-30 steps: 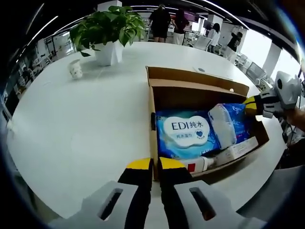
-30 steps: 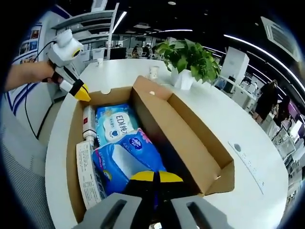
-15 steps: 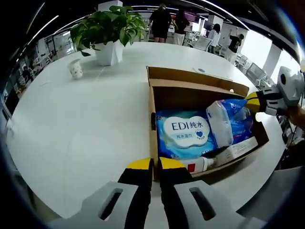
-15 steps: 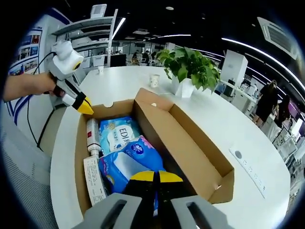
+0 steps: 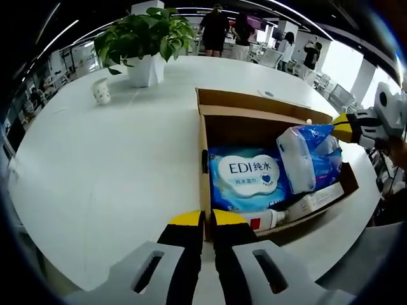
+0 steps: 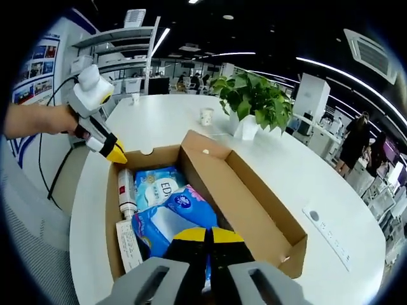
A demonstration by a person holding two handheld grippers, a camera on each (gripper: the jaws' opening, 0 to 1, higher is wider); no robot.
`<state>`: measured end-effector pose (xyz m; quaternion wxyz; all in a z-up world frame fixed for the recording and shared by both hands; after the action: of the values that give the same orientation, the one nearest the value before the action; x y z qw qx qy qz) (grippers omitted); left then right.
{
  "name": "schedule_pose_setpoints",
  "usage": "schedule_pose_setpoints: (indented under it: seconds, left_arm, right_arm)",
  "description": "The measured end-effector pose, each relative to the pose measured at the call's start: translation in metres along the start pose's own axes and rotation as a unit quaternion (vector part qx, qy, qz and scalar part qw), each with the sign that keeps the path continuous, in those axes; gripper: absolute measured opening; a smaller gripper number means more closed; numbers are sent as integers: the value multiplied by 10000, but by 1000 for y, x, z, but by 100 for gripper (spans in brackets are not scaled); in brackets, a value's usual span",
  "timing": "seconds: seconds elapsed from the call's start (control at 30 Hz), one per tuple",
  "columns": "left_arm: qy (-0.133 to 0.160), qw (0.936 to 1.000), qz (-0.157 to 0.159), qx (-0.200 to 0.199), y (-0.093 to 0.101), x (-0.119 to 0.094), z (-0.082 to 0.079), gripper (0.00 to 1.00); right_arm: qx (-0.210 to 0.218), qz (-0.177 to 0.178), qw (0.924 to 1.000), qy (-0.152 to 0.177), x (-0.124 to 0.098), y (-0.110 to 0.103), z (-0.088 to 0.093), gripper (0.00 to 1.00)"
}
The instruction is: Operate the shoe box by opening the lid, removing the specified soft item, and placing it in the target area until the item is outside and the box remains undamaged.
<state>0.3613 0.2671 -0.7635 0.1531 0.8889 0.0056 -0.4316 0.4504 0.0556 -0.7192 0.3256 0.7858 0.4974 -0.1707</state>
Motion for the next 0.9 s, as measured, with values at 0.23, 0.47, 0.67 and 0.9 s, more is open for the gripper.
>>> schedule_pose_setpoints:
  seconds: [0.23, 0.47, 0.67, 0.9]
  left_arm:
    - [-14, 10000, -5, 0, 0, 0, 0, 2]
    - [-14, 10000, -1, -32, 0, 0, 1, 2]
    - [-10, 10000, 1, -45, 1, 0, 1, 2]
    - [8, 10000, 9, -78, 2, -1, 2, 2]
  right_arm:
    - [-36, 53, 9999, 115, -6, 5, -11, 0]
    - [-74, 114, 9996, 239, -13, 12, -22, 0]
    - [-84, 206, 9993, 294, -22, 22, -27, 0]
    - [23, 295, 9988, 387, -34, 30, -31, 0]
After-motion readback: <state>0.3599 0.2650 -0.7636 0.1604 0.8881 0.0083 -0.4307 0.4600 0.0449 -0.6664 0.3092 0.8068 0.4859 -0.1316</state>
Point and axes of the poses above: the point that each gripper's makers call its tool centre point, and the gripper's own axes: x roughly forward along the fingers, y roughly to its right, z roughly out of its underside, the point moved 2 cm from there along -x, roughly backward along the fingers, and after that the axes turned 14 degrees about -x, right-handed, at the moved point
